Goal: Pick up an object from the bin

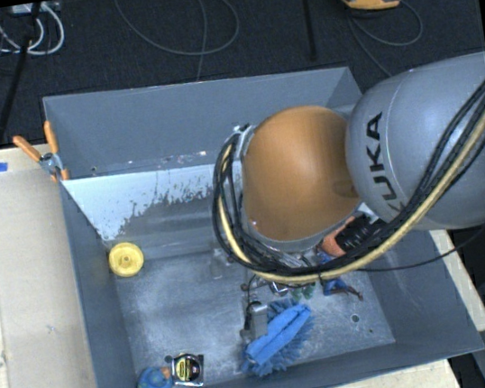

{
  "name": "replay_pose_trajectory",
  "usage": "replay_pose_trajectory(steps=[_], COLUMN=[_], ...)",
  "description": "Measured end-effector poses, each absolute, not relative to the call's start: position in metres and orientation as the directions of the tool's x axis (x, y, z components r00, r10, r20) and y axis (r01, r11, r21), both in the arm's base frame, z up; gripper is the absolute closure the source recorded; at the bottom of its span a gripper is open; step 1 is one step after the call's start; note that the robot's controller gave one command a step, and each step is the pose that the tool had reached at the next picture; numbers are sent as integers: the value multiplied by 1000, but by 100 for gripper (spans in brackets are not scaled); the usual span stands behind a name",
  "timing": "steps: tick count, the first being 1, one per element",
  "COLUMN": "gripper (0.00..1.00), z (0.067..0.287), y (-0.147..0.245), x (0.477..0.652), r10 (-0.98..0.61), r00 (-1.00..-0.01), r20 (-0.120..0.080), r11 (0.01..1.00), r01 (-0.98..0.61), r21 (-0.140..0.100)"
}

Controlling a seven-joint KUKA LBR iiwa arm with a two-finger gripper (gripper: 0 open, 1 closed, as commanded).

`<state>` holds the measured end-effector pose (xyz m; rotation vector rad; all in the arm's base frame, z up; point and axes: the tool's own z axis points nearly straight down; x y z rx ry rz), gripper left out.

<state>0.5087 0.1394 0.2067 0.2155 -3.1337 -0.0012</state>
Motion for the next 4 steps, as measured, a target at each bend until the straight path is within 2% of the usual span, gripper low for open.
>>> replay_pose_trajectory(steps=[1,2,3,4], gripper=[0,0,100,100], z=[176,120,80,80], y=[112,71,64,64], x=[494,506,475,475], r10=[-261,-252,-140,-138], r00=[-965,-968,-990,-990], r20=[1,-3,2,2], r11=[965,968,990,990], r01=[-261,-252,-140,-138], r21=[0,0,1,1])
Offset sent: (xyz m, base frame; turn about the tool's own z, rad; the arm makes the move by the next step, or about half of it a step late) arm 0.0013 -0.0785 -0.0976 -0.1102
